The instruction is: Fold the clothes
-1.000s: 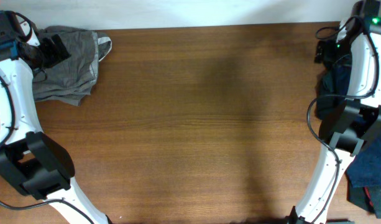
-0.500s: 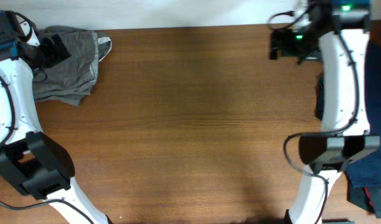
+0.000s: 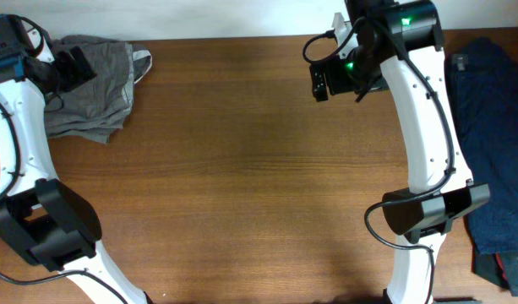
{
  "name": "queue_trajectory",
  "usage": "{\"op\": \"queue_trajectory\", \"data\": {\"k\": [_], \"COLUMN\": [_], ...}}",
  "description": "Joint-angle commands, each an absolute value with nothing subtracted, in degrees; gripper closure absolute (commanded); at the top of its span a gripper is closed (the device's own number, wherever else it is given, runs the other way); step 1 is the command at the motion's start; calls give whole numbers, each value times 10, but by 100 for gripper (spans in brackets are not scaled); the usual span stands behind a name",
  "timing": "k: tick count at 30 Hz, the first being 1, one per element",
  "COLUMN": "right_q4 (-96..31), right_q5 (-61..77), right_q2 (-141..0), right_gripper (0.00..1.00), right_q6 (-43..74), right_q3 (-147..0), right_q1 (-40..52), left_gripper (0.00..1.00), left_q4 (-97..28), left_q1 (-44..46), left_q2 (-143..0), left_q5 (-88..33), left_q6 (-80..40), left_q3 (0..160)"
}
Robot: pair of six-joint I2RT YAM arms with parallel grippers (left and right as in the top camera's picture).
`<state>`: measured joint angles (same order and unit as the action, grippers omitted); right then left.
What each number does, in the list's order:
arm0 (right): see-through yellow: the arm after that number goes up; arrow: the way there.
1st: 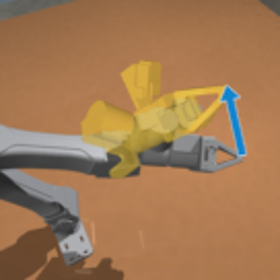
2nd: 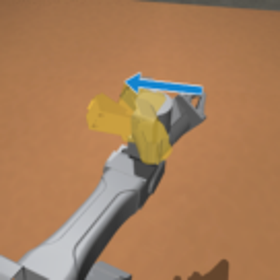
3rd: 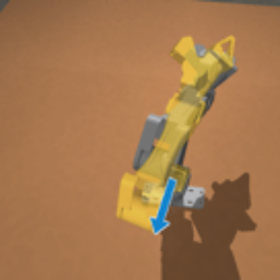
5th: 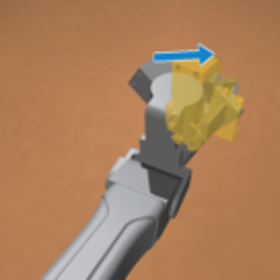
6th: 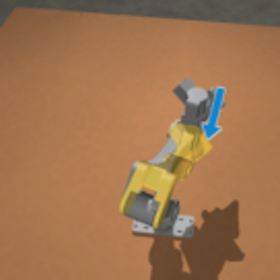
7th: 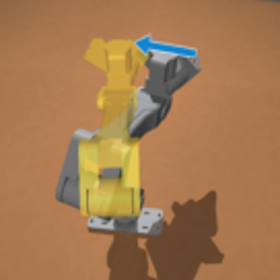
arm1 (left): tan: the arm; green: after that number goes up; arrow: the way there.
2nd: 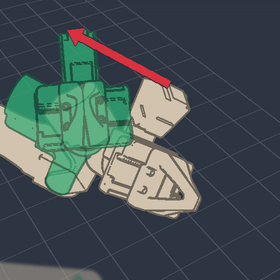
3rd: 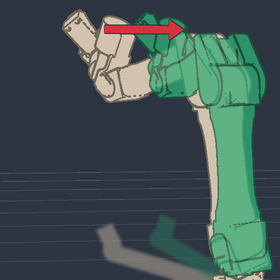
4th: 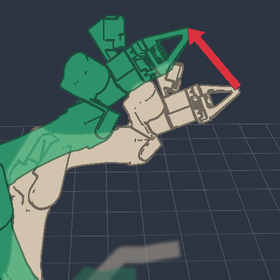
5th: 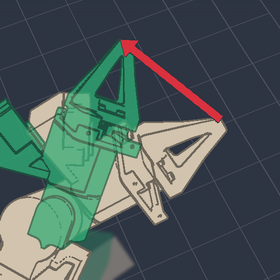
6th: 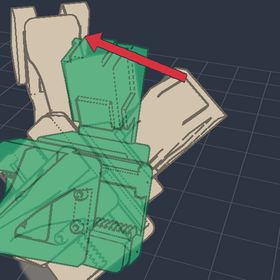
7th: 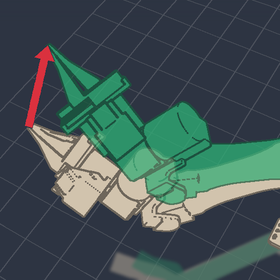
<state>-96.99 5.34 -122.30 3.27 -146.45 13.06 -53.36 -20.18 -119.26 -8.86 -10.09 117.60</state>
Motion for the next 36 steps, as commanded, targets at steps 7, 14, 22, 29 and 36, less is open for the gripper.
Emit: {"op": "queue_trajectory", "data": {"k": [7, 14, 22, 29, 36], "right_q4": [-973, -969, -875, -724, -515], "right_q5": [138, 96, 53, 53, 53], "right_q2": [-1164, -1123, -1106, -1019, -864], "right_gripper": [1, 1, 1, 1, 1], "right_q6": [66, 58, 17, -1, -6], "right_q3": [-1472, -1472, -1461, -1282, -983], "right_q1": [77, 48, 48, 47, 47], "left_gripper": [1, 1, 1, 1, 1], "left_q4": [-532, -532, -532, -532, -532], "left_q1": [-199, -199, -199, -199, -199], "left_q2": [-1192, -1192, -1192, -1192, -1192], "left_q5": [-97, -97, -97, -97, -97], "left_q6": [-96, -96, -96, -96, -96], "left_q3": [1177, 1177, 1177, 1177, 1177]}}
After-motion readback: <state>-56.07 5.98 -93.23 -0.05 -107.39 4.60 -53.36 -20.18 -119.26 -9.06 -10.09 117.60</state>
